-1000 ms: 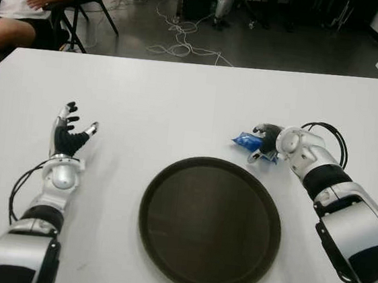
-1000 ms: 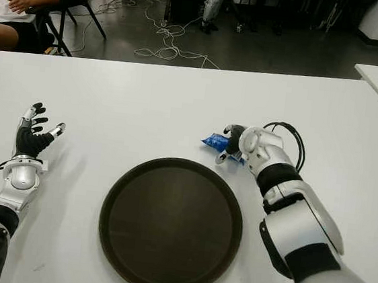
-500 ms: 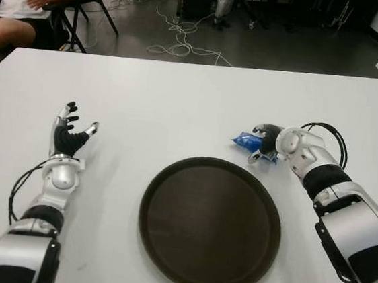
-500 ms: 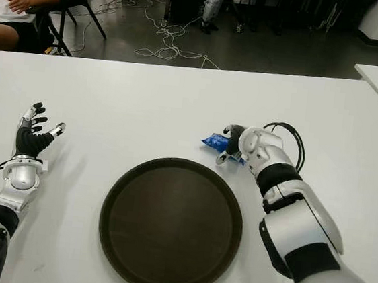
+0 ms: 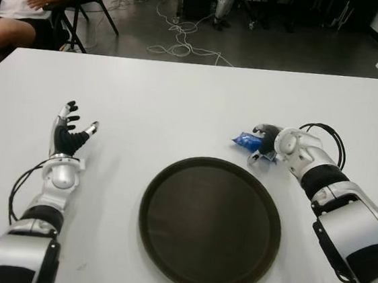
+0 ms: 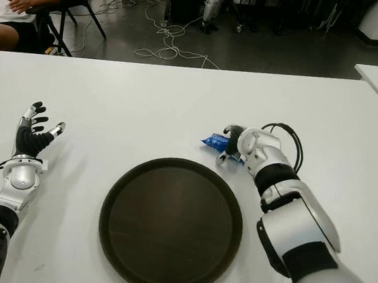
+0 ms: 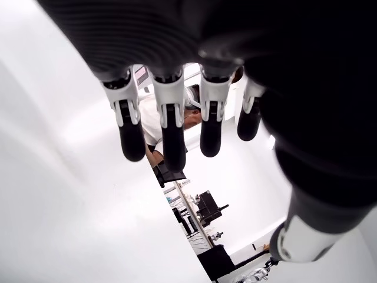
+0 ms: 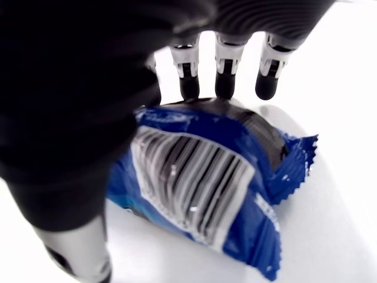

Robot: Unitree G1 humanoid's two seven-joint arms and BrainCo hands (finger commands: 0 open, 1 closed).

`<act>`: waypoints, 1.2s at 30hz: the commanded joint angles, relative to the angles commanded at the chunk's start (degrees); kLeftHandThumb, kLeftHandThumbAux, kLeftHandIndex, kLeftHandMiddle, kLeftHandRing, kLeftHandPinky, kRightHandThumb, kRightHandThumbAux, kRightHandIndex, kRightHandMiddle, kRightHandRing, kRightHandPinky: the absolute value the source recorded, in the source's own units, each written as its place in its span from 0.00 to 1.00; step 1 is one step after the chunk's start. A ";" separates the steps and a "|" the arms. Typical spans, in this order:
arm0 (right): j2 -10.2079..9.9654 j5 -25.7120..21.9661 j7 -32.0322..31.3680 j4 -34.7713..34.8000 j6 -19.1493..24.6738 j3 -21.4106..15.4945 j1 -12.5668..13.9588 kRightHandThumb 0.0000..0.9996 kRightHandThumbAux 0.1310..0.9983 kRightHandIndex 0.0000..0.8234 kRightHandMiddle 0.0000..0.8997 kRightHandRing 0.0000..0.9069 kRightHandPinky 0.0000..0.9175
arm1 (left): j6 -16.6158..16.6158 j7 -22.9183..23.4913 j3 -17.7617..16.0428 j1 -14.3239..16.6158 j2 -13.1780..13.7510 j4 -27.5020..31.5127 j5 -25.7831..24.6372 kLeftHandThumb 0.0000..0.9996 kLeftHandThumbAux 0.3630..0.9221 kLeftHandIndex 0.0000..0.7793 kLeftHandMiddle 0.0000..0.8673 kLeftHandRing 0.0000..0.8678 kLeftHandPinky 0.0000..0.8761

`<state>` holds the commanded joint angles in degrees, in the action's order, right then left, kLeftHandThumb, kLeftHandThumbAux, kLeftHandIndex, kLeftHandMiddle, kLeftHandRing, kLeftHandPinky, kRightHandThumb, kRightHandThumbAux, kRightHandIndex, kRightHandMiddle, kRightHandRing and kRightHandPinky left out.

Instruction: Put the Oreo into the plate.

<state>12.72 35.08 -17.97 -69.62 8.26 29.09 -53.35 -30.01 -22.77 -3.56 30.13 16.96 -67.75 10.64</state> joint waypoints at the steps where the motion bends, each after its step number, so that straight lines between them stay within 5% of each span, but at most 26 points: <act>1: 0.01 0.01 -0.13 0.00 -0.03 0.03 0.01 0.00 0.79 0.05 0.07 0.01 0.00 | 0.03 0.00 -0.01 0.02 0.01 -0.05 0.00 0.15 0.62 0.14 0.20 0.23 0.27; 36: 0.30 0.05 -0.36 -0.56 -3.66 0.20 0.72 0.00 0.79 0.06 0.07 0.01 0.00 | -0.13 0.20 -0.44 -0.03 -0.24 0.12 -0.51 0.18 0.64 0.13 0.19 0.20 0.21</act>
<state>13.03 35.13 -18.34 -70.19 4.61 29.29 -52.62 -30.14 -22.56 -4.00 30.10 16.72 -67.62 10.13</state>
